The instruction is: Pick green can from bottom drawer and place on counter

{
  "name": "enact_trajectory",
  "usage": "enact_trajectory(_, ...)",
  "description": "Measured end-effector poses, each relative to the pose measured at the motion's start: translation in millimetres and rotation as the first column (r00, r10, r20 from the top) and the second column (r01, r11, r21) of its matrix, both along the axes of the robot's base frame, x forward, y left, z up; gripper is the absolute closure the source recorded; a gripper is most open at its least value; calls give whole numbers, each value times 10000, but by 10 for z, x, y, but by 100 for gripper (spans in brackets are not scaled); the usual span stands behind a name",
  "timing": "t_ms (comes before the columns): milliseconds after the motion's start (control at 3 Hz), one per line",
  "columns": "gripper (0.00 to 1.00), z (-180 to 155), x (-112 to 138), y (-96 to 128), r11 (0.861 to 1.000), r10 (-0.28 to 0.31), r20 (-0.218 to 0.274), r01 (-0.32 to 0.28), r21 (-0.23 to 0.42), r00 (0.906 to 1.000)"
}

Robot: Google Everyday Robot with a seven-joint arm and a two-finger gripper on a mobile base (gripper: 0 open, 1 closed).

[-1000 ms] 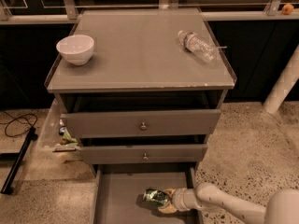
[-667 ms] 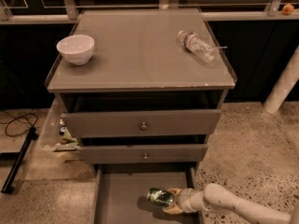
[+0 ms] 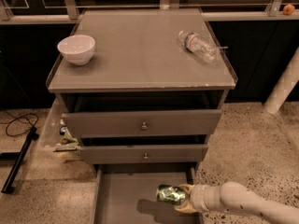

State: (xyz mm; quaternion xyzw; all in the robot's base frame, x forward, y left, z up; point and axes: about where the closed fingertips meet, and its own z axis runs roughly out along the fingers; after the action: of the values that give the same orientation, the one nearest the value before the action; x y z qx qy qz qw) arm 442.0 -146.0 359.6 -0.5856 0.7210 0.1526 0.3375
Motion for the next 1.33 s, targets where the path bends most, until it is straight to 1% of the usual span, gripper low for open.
enact_trajectory(333,100,712,36,-240,9978,123,312,-103,-654,9994)
enact_trajectory(667,100,1394,176,-549,9970,245,763,-187,-756,9968)
enact_trajectory(1000,100,1443,169,-539,9966,231,858,-161,-813,9960)
enact_trajectory(1333,100,1813,198,-574,9967,309,1317,-207,-785,9908)
